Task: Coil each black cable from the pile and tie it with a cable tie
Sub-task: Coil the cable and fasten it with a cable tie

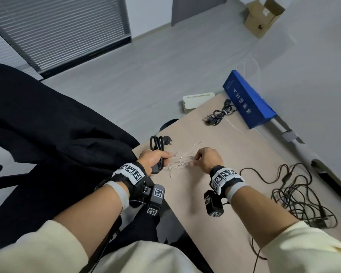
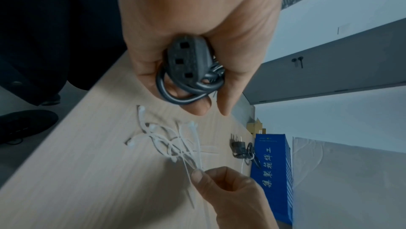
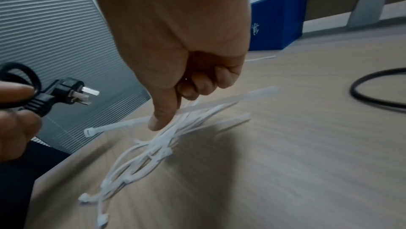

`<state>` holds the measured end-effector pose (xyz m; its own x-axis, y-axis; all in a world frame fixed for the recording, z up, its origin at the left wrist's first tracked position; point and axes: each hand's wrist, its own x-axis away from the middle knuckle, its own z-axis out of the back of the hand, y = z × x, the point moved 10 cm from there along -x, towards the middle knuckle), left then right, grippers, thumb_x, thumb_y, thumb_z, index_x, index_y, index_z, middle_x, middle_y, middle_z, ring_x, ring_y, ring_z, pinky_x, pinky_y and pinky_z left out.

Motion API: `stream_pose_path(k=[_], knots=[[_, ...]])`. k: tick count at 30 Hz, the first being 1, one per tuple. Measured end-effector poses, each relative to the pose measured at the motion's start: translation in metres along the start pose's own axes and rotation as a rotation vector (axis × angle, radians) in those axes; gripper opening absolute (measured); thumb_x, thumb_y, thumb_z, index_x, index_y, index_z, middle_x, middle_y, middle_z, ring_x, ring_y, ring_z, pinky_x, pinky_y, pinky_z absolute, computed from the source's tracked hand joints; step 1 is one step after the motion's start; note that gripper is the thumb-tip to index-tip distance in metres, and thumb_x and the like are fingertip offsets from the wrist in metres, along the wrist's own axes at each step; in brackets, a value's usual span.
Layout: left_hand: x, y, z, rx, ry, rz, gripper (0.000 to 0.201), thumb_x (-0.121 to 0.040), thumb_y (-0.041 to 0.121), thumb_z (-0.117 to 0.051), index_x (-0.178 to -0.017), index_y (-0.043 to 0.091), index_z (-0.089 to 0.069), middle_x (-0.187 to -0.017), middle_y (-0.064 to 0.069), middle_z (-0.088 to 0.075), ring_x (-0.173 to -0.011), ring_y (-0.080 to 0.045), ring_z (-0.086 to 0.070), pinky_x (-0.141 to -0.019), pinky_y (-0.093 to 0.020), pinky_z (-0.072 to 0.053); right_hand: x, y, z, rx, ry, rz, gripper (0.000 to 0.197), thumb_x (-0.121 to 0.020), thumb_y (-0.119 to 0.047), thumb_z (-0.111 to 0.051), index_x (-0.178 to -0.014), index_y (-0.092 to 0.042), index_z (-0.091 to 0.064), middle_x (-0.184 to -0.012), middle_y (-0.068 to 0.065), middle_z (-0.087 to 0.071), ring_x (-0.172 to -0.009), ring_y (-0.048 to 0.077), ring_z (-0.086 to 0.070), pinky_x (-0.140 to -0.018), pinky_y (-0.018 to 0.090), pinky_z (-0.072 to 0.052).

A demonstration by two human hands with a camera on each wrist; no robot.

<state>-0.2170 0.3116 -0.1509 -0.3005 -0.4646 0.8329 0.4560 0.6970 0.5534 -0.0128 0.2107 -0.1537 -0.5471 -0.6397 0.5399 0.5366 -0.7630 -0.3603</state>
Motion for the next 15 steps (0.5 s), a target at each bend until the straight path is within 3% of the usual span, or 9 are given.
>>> stream_pose_path(k=[3, 8, 11, 15], knots=[[0.006, 0.002, -0.013, -0.022, -0.014, -0.013, 0.013, -0.080, 0.005, -0.077, -0.072, 0.003, -0.067, -0.059, -0.010, -0.061, -0.043, -0.013, -0.056, -0.042, -0.020, -0.043, 0.012, 0.019, 0.012, -0.036, 0.039, -0.037, 0.020, -0.080, -0.027, -0.077, -0.070, -0.025, -0.061, -0.089, 0.000, -0.068, -0.086, 0.022, -0.062, -0.067, 0.026, -0.039], [0.023, 0.008, -0.052, -0.029, -0.100, -0.014, 0.015, -0.083, 0.000, -0.073, -0.072, 0.002, -0.064, -0.052, -0.009, -0.059, -0.039, -0.014, -0.055, -0.039, -0.018, -0.042, 0.042, 0.051, 0.041, -0.257, 0.102, -0.059, 0.019, -0.085, -0.030, -0.075, -0.075, -0.016, -0.066, -0.064, -0.006, -0.068, -0.062, 0.011, -0.059, -0.065, 0.027, -0.046], [0.035, 0.017, -0.088, -0.065, -0.189, -0.034, 0.016, -0.086, 0.000, -0.070, -0.072, 0.002, -0.062, -0.052, -0.007, -0.058, -0.038, -0.013, -0.053, -0.039, -0.019, -0.043, 0.065, 0.072, 0.061, -0.360, 0.140, -0.082, 0.010, -0.089, -0.022, -0.069, -0.080, -0.018, -0.072, -0.063, -0.005, -0.069, -0.054, 0.006, -0.058, -0.065, 0.024, -0.047], [0.060, 0.025, -0.148, -0.163, -0.350, -0.071, 0.022, -0.083, 0.012, -0.078, -0.069, 0.010, -0.061, -0.059, -0.002, -0.058, -0.046, -0.012, -0.053, -0.042, -0.020, -0.042, 0.095, 0.101, 0.091, -0.506, 0.217, -0.118, 0.017, -0.090, -0.011, -0.064, -0.079, -0.021, -0.071, -0.064, -0.003, -0.068, -0.055, 0.011, -0.059, -0.064, 0.026, -0.050]])
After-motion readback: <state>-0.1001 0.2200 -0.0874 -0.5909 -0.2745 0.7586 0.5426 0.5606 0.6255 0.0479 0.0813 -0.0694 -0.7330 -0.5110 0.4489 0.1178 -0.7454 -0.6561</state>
